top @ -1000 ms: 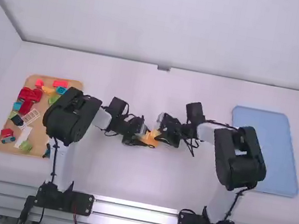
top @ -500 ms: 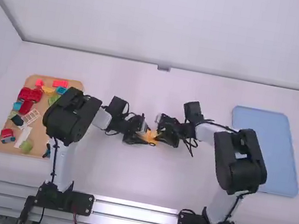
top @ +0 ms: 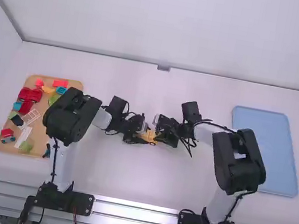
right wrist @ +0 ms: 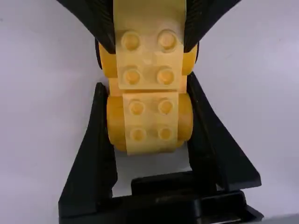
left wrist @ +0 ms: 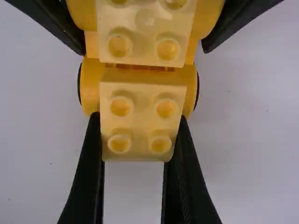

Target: Assemble lego blocks to make yellow taxi

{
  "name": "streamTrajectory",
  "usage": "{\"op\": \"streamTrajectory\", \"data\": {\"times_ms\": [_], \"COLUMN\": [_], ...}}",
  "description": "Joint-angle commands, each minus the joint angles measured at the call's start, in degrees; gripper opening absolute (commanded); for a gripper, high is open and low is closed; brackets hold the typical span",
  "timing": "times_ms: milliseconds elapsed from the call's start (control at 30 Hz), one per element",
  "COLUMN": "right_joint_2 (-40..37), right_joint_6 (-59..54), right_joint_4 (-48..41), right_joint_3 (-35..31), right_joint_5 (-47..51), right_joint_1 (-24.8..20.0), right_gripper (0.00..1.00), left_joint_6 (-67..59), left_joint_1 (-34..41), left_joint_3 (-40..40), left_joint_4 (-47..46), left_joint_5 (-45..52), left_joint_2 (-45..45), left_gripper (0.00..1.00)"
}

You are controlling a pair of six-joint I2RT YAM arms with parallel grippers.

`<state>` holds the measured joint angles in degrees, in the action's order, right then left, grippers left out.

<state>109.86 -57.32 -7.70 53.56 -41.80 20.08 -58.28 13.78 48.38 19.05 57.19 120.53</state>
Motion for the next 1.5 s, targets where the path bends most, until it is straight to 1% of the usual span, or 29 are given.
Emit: {"op": "streamTrajectory", "data": {"times_ms": [0,367,733,1100,1467], "right_joint_2": [-1.64,-1.64,-1.53,-1.55,-1.53], "right_joint_6": [-0.17,-0.17,-0.17,-2.1,-0.61], "right_joint_4": [-0.04,1.73,1.07,-0.52,-1.79], "right_joint_3": [0.9,0.9,0.9,0.81,0.81], "right_joint_5": [1.4,-0.57,-0.33,2.03,3.08], "right_joint_1": [-0.15,-0.09,-0.09,2.51,2.43], "right_gripper": [0.14,0.13,0.14,0.11,0.12], "left_joint_6": [0.39,0.39,0.39,0.39,0.39], "left_joint_1": [0.9,0.92,1.44,1.51,1.55], "left_joint_3": [-0.07,-0.07,-0.07,-0.07,-0.07], "left_joint_4": [-1.44,-2.1,-2.08,-2.05,-2.03], "left_joint_5": [-1.14,-1.16,-1.18,-1.36,-1.38], "left_joint_2": [0.26,0.26,0.26,0.26,0.26], "left_gripper": [0.41,0.4,0.38,0.38,0.36]}}
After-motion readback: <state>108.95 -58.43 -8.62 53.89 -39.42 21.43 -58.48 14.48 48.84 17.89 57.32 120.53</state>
